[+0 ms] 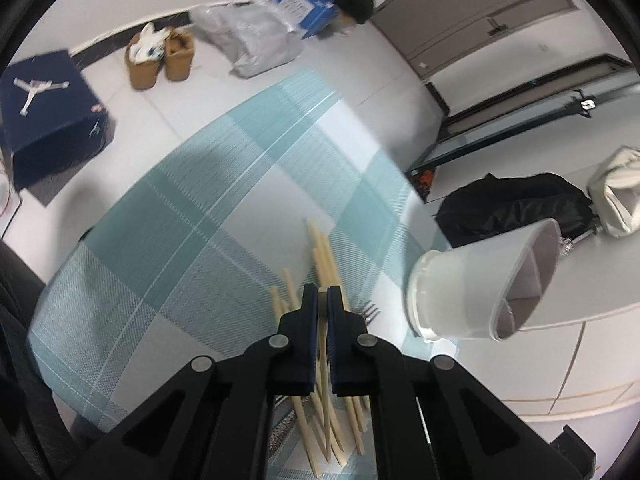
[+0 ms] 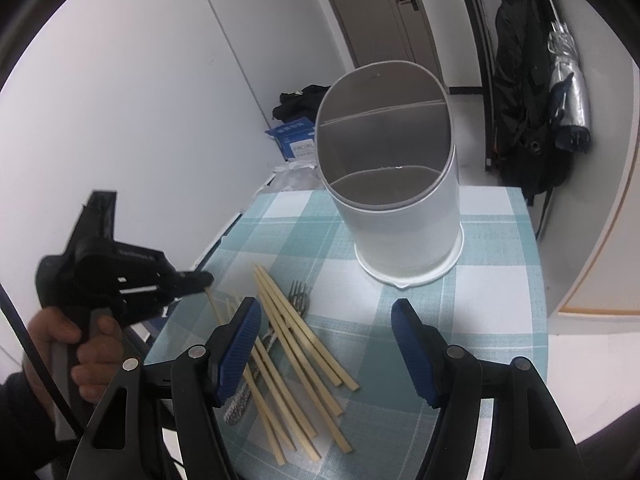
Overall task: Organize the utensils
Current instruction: 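Lift the chopstick with the left tool while the right tool grasps another chopstick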
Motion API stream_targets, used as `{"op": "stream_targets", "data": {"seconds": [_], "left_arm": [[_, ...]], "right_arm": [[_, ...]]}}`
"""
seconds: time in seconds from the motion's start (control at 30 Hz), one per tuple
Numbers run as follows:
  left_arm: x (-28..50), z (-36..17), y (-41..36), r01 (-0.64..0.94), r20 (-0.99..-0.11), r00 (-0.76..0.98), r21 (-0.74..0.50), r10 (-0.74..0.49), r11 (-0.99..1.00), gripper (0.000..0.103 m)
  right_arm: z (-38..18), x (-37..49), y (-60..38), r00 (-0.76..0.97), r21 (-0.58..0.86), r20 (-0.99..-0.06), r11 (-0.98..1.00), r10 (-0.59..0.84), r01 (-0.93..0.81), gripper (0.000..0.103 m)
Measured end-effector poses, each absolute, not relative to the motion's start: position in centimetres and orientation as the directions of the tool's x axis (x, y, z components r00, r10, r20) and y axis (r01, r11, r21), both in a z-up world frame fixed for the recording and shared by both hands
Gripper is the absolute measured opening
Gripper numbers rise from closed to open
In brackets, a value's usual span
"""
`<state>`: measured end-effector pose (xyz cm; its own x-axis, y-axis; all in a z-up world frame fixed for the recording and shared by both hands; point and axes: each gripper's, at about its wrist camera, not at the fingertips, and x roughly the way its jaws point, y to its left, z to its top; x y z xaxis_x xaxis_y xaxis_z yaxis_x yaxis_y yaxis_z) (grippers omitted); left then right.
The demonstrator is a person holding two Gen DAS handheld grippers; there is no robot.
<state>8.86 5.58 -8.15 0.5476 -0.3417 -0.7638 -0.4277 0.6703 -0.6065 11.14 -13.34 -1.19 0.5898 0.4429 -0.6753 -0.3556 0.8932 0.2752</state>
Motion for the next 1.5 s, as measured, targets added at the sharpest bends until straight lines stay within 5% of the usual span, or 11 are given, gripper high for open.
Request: {"op": "stream_targets", "data": {"seconds": [0.17, 0.47, 1.0, 1.5], "left_arm": [[8.2, -6.4, 6.4, -0.374, -0.731, 0.588, -0.626, -0.348, 0.684, 0.001], [6.2, -4.3, 9.8, -0.308, -0.666, 0.651, -0.671, -0.365, 0.674, 0.001], [4.7, -4.5, 14.4, -0.269, -0.622, 0.695, -0.691, -0.362, 0.671, 0.001], [4.9, -5.3, 15.3, -0.267, -0.629, 0.672, -0.698, -0.391, 0.664, 0.001]], "right_arm": [[-0.4, 10.9, -12.7, 0.586, 0.272, -0.672, 0.887, 0.453, -0.374, 0.066], [0.7, 12.5, -8.3, 0.463, 0.319, -0.695, 0.813, 0.550, -0.487, 0.036], [-6.6, 14.2, 3.5, 0.160, 0.272, -0.872, 0.729, 0.463, -0.629, 0.023], [-9.3, 14.9, 6.6, 0.186, 0.072, -0.942, 0.710, 0.279, -0.700, 0.023]]}}
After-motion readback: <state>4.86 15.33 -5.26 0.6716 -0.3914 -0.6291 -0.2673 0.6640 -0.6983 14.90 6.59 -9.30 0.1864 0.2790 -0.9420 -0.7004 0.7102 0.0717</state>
